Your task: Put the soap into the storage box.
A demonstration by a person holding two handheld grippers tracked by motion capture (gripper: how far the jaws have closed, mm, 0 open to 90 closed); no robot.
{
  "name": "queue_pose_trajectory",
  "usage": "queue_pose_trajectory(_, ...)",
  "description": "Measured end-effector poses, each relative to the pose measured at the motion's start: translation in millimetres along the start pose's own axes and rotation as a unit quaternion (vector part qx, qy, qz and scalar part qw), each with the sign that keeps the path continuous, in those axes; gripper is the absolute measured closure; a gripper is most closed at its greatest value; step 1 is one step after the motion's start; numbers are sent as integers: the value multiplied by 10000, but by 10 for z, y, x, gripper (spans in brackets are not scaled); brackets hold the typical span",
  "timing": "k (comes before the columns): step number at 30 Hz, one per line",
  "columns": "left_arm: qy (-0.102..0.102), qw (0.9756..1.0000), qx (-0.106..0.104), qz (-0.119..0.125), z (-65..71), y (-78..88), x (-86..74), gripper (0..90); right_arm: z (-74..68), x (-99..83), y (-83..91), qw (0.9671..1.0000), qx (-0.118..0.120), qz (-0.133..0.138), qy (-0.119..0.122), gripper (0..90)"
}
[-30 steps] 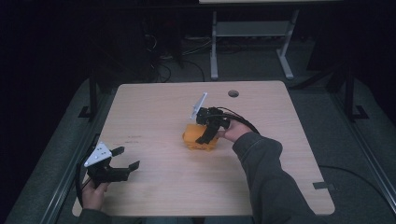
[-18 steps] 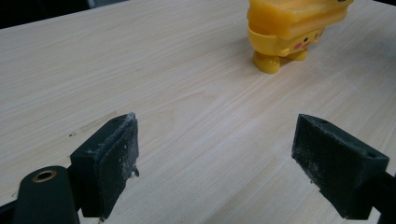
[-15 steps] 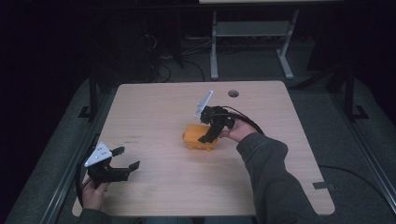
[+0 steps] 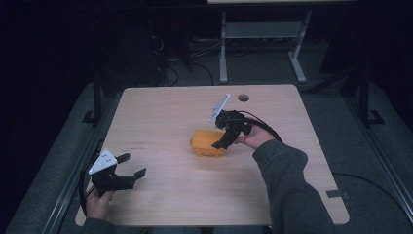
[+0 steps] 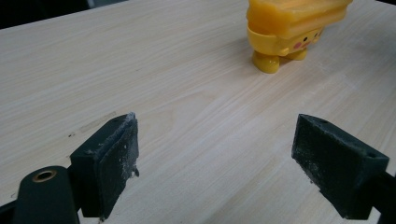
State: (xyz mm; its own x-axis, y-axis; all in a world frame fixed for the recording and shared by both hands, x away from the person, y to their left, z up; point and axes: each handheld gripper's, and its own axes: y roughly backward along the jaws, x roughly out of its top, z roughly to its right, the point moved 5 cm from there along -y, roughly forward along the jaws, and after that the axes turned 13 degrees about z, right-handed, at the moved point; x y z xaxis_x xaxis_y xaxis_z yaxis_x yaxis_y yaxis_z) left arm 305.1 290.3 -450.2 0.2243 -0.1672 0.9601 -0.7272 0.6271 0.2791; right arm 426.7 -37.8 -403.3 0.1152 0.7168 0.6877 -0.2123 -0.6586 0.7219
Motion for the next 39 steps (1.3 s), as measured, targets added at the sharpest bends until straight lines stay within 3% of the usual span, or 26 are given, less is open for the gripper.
queue_pose_trajectory(39,-15,10000,9,-24,-1,3,-5,141,-47,-403,385,9989,-265,136,-371,207)
